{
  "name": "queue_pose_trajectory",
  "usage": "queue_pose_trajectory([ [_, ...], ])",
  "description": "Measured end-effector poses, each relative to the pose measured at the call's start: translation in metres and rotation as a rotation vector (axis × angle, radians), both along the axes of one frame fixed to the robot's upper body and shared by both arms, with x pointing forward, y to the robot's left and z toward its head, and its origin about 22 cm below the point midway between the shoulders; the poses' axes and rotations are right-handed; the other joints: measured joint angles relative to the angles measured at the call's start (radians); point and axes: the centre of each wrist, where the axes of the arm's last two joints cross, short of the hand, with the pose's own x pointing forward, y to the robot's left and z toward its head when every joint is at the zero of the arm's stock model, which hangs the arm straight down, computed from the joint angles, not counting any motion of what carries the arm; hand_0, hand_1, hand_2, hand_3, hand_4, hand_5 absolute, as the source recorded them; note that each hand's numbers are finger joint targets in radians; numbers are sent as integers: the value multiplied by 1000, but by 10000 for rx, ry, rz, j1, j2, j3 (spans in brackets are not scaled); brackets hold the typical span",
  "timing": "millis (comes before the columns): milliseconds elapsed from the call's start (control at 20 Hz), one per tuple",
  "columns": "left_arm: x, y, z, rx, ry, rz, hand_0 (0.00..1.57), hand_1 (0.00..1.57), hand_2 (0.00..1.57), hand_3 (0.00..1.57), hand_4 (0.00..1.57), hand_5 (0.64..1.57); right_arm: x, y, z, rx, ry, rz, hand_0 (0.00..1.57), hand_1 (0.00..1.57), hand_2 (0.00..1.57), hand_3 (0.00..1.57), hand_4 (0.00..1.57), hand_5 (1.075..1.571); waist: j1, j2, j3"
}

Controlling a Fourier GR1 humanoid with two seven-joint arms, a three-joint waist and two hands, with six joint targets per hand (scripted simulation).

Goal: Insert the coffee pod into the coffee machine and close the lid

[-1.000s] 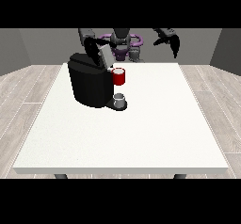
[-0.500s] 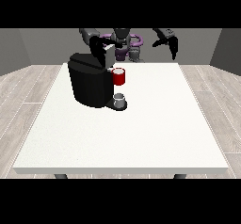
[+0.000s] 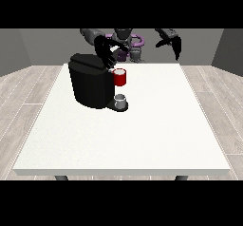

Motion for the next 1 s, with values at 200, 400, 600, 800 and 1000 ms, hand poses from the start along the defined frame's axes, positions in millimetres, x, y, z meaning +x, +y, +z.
queue_pose_trajectory([
  [200, 5, -8, 7, 8, -327, -344, 0, 0, 0, 0, 424, 1571, -1, -9, 20, -448, -1, -393, 0, 0, 0, 0, 160, 1571, 338, 265, 46],
  [400, 10, -13, 12, -40, -531, -608, 0, 0, 0, 0, 399, 1571, -5, -17, 37, -534, 146, -908, 0, 0, 0, 0, 146, 1571, 657, 475, 101],
  [600, 16, -20, 19, -55, -787, -973, 0, 0, 0, 0, 426, 1571, -10, -28, 62, -886, -48, -1409, 0, 0, 0, 0, 0, 1571, 1051, 828, 151],
  [800, 21, -28, 28, -27, -1040, -1388, 0, 0, 0, 0, 352, 1571, -14, -43, 85, -1447, -423, -1822, 0, 0, 0, 0, 0, 1571, 1590, 1170, 220],
  [1000, 28, -36, 40, -9, -1376, -1799, 0, 0, 0, 0, 203, 1571, -19, -50, 103, -1563, -684, -2119, 0, 0, 0, 0, 0, 1571, 2046, 1544, 242],
])
